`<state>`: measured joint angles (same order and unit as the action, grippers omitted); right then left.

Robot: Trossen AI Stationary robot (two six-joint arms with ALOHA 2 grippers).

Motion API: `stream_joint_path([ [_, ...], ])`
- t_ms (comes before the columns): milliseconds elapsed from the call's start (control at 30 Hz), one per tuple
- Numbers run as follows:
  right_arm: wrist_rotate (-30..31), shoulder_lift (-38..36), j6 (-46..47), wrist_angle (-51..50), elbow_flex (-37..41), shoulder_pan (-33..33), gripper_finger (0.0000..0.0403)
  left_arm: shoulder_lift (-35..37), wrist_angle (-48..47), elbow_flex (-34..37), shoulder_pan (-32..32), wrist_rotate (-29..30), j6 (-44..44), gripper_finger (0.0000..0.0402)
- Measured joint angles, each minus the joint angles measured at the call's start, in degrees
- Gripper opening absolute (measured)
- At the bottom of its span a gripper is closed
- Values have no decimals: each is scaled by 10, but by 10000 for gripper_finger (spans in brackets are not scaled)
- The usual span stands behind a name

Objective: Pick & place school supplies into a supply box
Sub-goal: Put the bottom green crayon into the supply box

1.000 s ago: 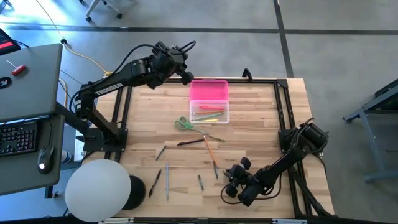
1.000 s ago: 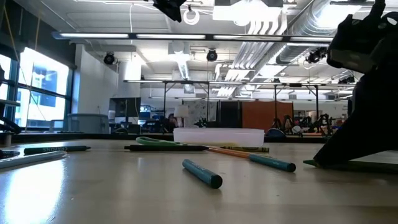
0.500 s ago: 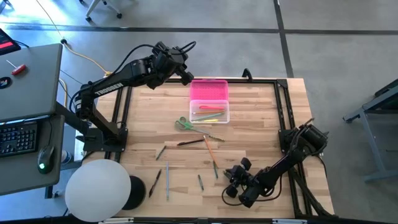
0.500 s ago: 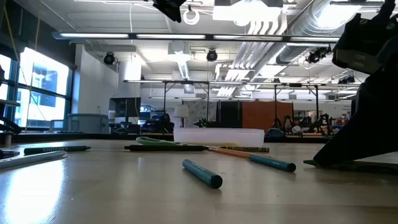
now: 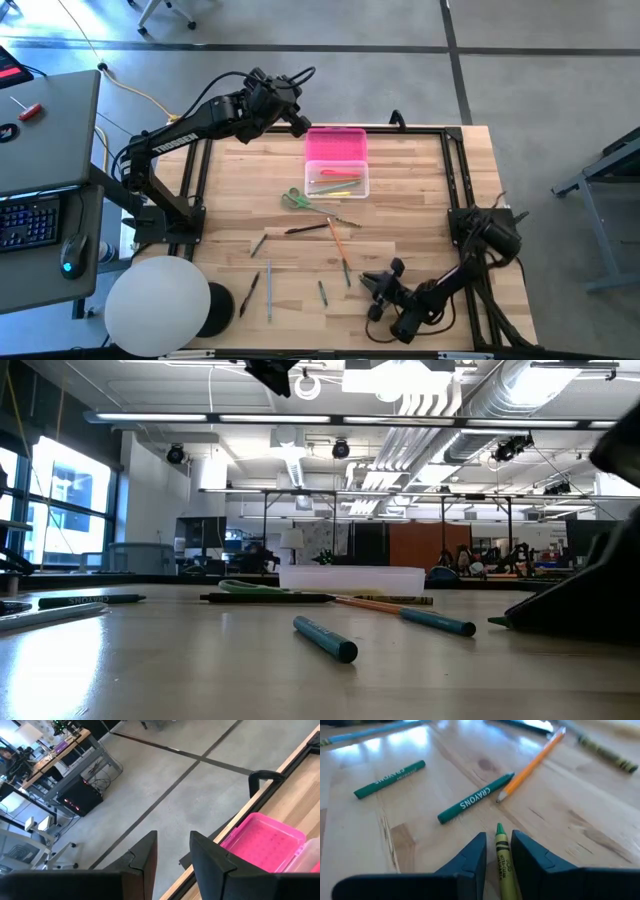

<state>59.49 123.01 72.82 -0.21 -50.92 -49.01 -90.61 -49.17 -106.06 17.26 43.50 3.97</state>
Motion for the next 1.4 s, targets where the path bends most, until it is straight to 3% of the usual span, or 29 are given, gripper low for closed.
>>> stream_joint_path([
  [133,30,16,-42,11,1,-19,71,0,-4,0,0,-4,0,147],
  [267,32,20,-17,1,-1,-20,65,0,-4,0,0,-21,-1,147],
  [467,36,20,-15,5,0,-20,16,0,-3,0,0,-37,-1,147],
  [567,37,20,-20,10,1,-20,11,0,-4,0,0,-44,-1,147],
  [767,42,-2,-95,49,2,-1,7,0,-4,0,0,-45,5,147],
  [867,9,-50,-162,19,2,25,10,0,-5,0,0,-45,9,147],
  [1067,28,-198,-324,-102,1,120,7,0,-5,0,0,-45,15,147],
  [1267,41,-300,-444,-179,6,284,11,0,-12,0,0,-44,23,147],
  [1333,0,-311,-522,-132,19,352,13,0,-15,0,0,-42,23,147],
  [1400,-88,-312,-613,-38,43,418,11,0,-18,0,0,-41,23,147],
])
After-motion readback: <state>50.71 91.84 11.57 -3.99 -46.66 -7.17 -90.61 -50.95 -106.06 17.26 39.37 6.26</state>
